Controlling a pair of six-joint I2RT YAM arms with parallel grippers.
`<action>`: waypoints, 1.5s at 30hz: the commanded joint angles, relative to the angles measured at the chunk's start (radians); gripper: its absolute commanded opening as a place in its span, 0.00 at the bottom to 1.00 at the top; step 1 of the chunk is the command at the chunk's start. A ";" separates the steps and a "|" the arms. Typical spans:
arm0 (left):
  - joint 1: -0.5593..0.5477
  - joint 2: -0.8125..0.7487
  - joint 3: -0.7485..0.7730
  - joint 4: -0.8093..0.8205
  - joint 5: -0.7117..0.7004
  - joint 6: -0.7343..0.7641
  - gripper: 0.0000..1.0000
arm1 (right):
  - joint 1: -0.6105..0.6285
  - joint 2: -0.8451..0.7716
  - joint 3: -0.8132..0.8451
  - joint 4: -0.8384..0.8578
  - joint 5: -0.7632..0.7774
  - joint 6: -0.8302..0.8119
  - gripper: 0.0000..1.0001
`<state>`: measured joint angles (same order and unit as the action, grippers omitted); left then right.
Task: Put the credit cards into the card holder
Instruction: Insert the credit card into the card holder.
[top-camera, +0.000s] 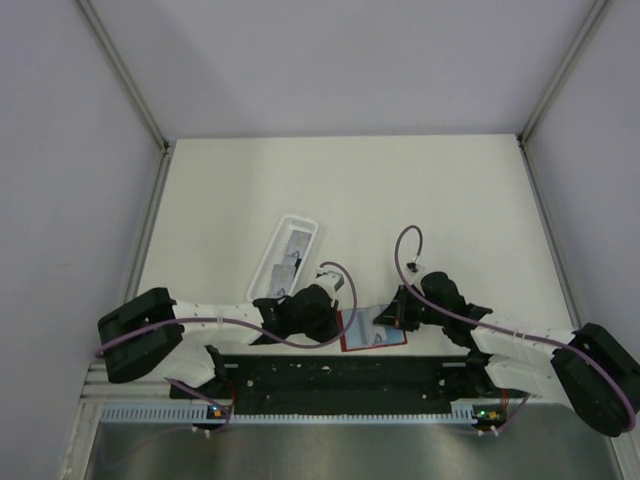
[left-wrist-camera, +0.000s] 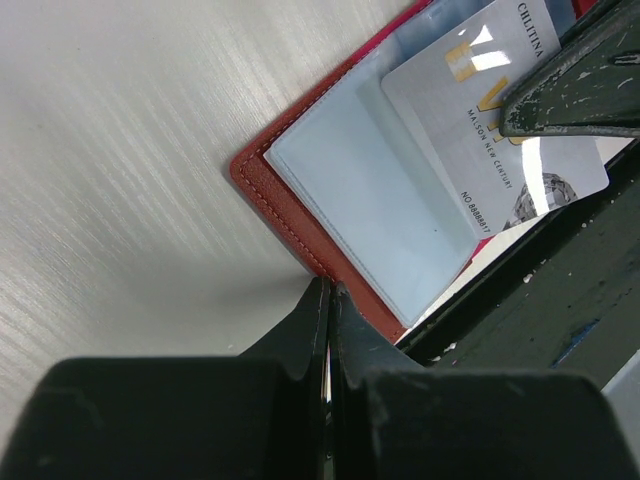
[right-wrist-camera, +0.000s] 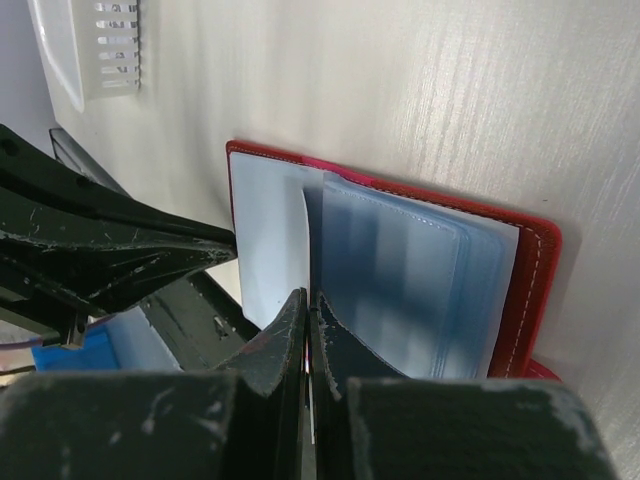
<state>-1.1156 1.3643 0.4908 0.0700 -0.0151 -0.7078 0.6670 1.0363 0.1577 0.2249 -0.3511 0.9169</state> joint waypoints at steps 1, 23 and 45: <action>-0.007 0.013 0.028 0.033 0.001 0.002 0.00 | -0.010 0.037 -0.003 0.070 -0.023 0.000 0.00; -0.007 0.019 0.046 0.016 0.001 0.008 0.00 | -0.009 0.173 0.045 0.127 -0.031 -0.048 0.00; -0.009 0.018 0.035 0.022 0.000 0.002 0.00 | -0.010 0.143 0.020 0.106 0.069 -0.052 0.00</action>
<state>-1.1172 1.3731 0.5053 0.0544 -0.0189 -0.7055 0.6586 1.1900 0.2153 0.3088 -0.3588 0.8589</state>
